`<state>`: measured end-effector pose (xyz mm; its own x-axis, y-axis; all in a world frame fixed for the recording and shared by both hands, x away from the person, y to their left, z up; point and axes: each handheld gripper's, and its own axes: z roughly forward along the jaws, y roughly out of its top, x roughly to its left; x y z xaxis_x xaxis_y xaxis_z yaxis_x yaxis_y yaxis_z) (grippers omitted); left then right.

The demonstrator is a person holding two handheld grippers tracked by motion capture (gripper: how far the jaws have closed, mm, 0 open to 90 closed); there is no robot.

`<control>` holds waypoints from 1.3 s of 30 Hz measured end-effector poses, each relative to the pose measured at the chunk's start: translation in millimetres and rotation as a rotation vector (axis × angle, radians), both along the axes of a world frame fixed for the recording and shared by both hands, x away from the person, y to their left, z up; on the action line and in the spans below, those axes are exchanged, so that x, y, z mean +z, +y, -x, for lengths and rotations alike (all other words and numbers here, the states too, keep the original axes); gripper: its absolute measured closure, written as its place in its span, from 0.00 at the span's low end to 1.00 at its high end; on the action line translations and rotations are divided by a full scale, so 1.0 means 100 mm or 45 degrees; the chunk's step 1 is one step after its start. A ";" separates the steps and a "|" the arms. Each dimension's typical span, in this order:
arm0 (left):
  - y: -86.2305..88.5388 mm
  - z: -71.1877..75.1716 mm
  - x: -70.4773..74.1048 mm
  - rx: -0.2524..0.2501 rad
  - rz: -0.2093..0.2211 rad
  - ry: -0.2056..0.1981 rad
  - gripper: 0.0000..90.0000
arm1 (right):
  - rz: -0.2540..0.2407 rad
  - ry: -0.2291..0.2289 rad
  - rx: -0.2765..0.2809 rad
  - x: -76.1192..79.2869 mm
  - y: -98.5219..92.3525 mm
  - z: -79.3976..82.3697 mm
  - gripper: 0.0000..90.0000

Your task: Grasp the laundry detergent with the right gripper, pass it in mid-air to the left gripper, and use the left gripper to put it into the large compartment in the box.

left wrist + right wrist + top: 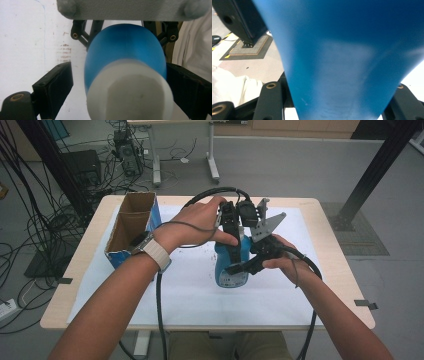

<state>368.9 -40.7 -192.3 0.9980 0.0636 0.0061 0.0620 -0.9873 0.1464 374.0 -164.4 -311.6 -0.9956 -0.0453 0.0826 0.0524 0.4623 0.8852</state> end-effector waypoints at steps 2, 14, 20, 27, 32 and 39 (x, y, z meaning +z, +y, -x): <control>-0.01 0.00 -0.01 -0.002 -0.006 -0.001 0.15 | 0.000 0.003 0.002 0.00 0.00 0.00 0.48; -0.03 0.02 -0.07 -0.021 -0.026 0.010 0.24 | -0.003 -0.003 0.007 0.00 0.00 0.00 0.48; -0.04 0.01 -0.08 -0.029 -0.043 0.015 0.30 | 0.004 0.005 0.011 0.00 0.00 0.02 0.48; -0.04 0.01 -0.10 -0.030 -0.049 0.024 0.36 | 0.002 0.021 0.020 -0.01 0.01 0.03 0.48; -0.03 0.01 -0.10 -0.028 -0.051 0.041 0.40 | 0.005 0.020 0.018 -0.02 0.02 0.02 0.48; -0.03 0.02 -0.11 -0.021 -0.062 0.048 0.41 | 0.013 0.003 0.024 -0.02 0.03 0.02 0.48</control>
